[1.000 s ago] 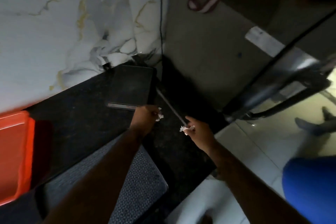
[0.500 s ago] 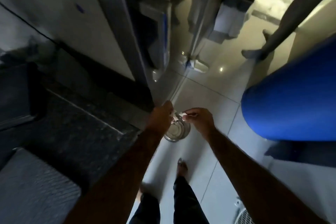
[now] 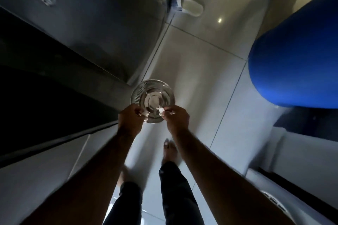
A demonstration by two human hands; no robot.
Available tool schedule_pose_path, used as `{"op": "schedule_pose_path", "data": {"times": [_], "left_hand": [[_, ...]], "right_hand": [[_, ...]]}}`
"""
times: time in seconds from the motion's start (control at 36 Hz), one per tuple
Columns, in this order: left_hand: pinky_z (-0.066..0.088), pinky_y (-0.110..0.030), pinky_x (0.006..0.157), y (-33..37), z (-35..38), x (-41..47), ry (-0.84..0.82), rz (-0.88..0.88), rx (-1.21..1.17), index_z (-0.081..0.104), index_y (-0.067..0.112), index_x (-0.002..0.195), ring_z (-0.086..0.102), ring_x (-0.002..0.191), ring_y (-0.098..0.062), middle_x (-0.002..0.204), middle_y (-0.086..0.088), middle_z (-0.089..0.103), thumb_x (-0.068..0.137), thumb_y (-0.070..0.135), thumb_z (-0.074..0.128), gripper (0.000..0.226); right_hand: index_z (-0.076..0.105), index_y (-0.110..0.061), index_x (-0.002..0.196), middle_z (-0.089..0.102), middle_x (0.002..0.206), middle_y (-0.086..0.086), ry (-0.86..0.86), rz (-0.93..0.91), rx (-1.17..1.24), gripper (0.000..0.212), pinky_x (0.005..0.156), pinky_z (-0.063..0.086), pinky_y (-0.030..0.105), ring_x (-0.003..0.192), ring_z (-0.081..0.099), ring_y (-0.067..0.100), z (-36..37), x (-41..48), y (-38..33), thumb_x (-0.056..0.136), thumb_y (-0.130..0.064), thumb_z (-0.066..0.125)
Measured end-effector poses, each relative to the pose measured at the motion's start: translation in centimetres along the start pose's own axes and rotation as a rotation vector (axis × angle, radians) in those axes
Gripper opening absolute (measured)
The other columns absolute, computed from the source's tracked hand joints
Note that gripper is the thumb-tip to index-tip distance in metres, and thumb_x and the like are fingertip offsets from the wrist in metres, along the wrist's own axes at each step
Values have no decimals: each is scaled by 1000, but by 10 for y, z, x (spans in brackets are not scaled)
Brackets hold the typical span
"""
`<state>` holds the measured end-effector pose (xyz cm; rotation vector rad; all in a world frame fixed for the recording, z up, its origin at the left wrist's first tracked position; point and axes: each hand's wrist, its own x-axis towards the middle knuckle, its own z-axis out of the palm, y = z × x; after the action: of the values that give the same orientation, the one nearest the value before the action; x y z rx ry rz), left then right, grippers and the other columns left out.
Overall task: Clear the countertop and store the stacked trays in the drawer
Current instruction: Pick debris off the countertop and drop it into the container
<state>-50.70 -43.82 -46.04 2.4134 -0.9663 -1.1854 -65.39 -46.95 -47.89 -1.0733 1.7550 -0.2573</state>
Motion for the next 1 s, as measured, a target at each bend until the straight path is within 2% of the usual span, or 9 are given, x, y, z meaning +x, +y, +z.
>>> {"op": "schedule_pose_path", "data": {"times": [0.11, 0.17, 0.28, 0.39, 0.47, 0.56, 0.67, 0.81, 1.0], "left_hand": [[35, -18, 60, -15, 30, 37, -54, 82, 106, 67, 10, 88, 59, 77, -18, 82, -5, 69, 81, 15, 71, 10], [39, -18, 67, -20, 41, 51, -84, 134, 151, 67, 10, 100, 63, 84, -21, 94, -10, 72, 85, 15, 67, 16], [44, -29, 91, -30, 51, 62, -167, 204, 247, 56, 9, 127, 58, 119, -31, 128, -13, 62, 93, 18, 57, 35], [46, -37, 98, -31, 39, 48, -162, 264, 371, 51, 7, 132, 55, 122, -32, 134, -16, 58, 96, 18, 50, 38], [44, -38, 98, -18, 13, 23, -167, 308, 399, 52, 3, 129, 55, 121, -33, 132, -19, 59, 96, 32, 52, 44], [42, -45, 103, 3, -21, -5, -168, 355, 454, 51, 1, 131, 51, 124, -38, 134, -23, 56, 94, 43, 50, 56], [41, -47, 103, 49, -69, -46, -91, 438, 518, 49, 0, 132, 50, 125, -39, 136, -24, 54, 95, 46, 46, 60], [24, -50, 116, 100, -138, -102, -39, 534, 575, 39, -1, 142, 31, 143, -39, 152, -25, 37, 97, 46, 41, 65], [27, -45, 117, 144, -251, -168, 86, 659, 673, 32, 0, 146, 35, 141, -35, 152, -21, 38, 94, 57, 41, 77]], "right_hand": [[78, -16, 96, 79, 99, 5, -19, -86, -101, 18, 92, 47, 22, 100, 71, 21, 34, 29, 17, 80, -11, 69], [75, -12, 106, 77, 110, 9, -55, -146, -157, 23, 90, 40, 16, 109, 67, 24, 44, 39, 20, 86, -11, 65], [59, -15, 134, 62, 137, 11, -157, -242, -296, 39, 107, 41, 36, 130, 54, 29, 49, 45, 27, 95, -20, 56], [44, -13, 145, 52, 147, 13, -167, -320, -467, 52, 109, 43, 49, 133, 50, 34, 35, 33, 33, 95, -23, 51], [26, -9, 154, 33, 159, 17, -157, -413, -665, 70, 116, 29, 62, 148, 26, 40, 11, 16, 24, 95, -34, 54], [18, -9, 156, 22, 165, 12, -160, -518, -799, 77, 118, 19, 64, 154, 9, 36, -24, -9, 0, 96, -43, 52], [23, -4, 155, 25, 164, 15, -108, -624, -876, 74, 118, 22, 63, 154, 13, 35, -68, -53, -46, 97, -41, 51], [16, -7, 156, 13, 167, 13, -61, -634, -939, 72, 122, 17, 59, 155, 3, 31, -114, -121, -112, 101, -48, 39], [15, -5, 156, 14, 166, 17, 26, -710, -903, 87, 121, 20, 58, 155, 7, 32, -150, -213, -197, 94, -67, 14]]}}
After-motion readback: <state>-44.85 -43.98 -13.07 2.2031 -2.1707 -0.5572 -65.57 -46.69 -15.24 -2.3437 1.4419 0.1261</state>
